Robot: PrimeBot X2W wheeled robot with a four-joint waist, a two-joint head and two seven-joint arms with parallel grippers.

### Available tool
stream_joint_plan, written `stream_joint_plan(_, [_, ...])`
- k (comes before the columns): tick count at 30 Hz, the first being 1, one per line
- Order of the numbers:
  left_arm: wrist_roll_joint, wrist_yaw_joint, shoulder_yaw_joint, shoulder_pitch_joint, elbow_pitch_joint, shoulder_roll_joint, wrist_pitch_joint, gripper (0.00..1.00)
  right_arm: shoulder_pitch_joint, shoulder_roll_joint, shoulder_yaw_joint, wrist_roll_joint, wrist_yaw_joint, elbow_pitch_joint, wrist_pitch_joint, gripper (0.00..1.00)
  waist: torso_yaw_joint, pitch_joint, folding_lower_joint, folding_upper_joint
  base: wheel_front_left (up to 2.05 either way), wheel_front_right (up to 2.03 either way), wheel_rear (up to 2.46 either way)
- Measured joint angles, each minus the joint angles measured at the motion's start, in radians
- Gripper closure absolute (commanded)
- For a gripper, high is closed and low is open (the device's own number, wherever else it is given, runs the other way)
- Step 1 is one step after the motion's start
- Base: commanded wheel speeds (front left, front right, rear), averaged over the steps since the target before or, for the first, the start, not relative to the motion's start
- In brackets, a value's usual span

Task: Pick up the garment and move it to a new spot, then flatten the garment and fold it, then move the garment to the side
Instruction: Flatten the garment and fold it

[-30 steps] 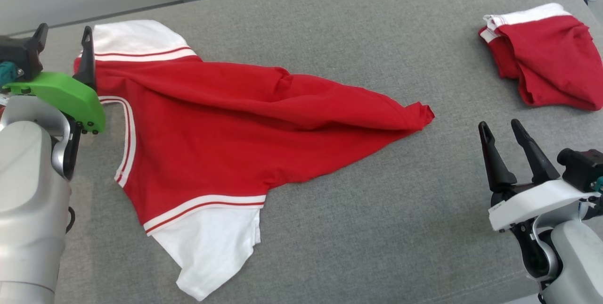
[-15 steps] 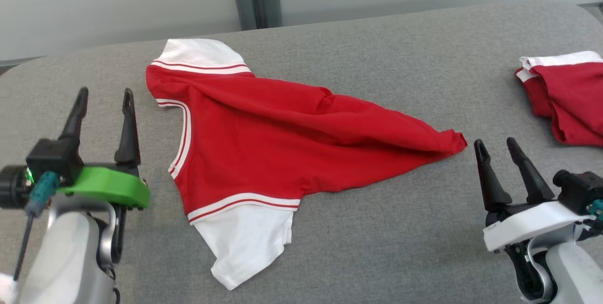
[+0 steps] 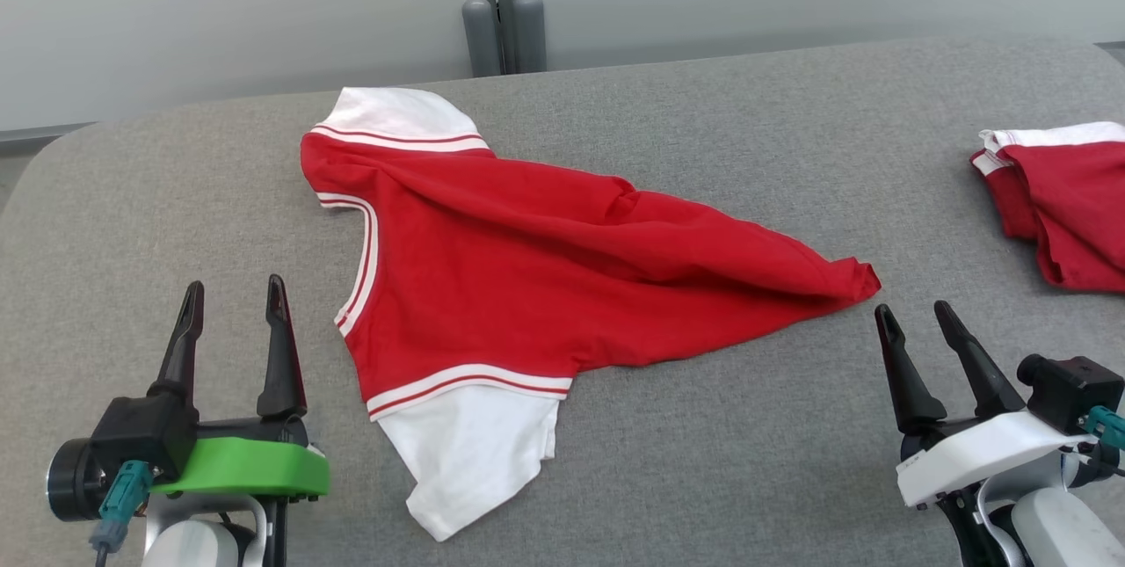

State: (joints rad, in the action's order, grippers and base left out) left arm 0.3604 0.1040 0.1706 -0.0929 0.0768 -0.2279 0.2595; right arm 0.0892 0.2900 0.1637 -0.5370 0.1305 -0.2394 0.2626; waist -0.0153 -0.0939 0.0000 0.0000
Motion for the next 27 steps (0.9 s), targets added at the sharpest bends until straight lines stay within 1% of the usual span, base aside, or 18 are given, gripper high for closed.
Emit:
stream_joint_plan(3, [-0.001,-0.006,0.005,0.000,-0.008,0.007,0.002,0.00,0.006,0.010,0.006,0.002,0.000,-0.003,0.000,0.00,-0.002,0.002,0.0000,0.0000,0.00,0.00,0.00])
stream_joint_plan(7, [-0.002,-0.012,0.013,0.000,-0.014,0.021,0.002,0.00,0.016,0.035,0.028,0.001,0.000,-0.042,-0.002,0.00,0.001,0.000,0.0000,0.0000,0.00,0.00,0.00])
stream_joint_plan(10, [-0.005,-0.014,0.017,0.000,-0.023,0.032,0.002,0.00,0.031,0.058,0.035,-0.008,0.000,-0.087,-0.035,0.00,0.004,-0.009,0.0000,0.0000,0.00,0.00,0.00])
stream_joint_plan(15, [-0.024,-0.026,0.020,-0.003,-0.051,0.053,0.003,0.00,0.118,0.104,0.047,-0.004,0.000,-0.178,-0.107,0.00,0.012,-0.041,0.0000,0.0000,0.00,0.00,0.00])
stream_joint_plan(19, [-0.039,-0.038,0.021,-0.014,-0.063,0.074,0.003,0.00,0.199,0.138,0.094,0.010,0.000,-0.243,-0.167,0.00,0.025,-0.075,0.0000,0.0000,0.00,0.00,0.00])
stream_joint_plan(23, [-0.047,-0.052,0.021,-0.025,-0.059,0.093,0.003,0.00,0.262,0.159,0.133,0.001,0.000,-0.302,-0.212,0.00,0.047,-0.105,0.0000,0.0000,0.00,0.00,0.00])
stream_joint_plan(27, [-0.056,-0.065,0.017,-0.036,-0.047,0.109,0.003,0.00,0.311,0.176,0.163,-0.014,0.000,-0.356,-0.221,0.00,0.074,-0.128,0.0000,0.0000,0.00,0.00,0.00])
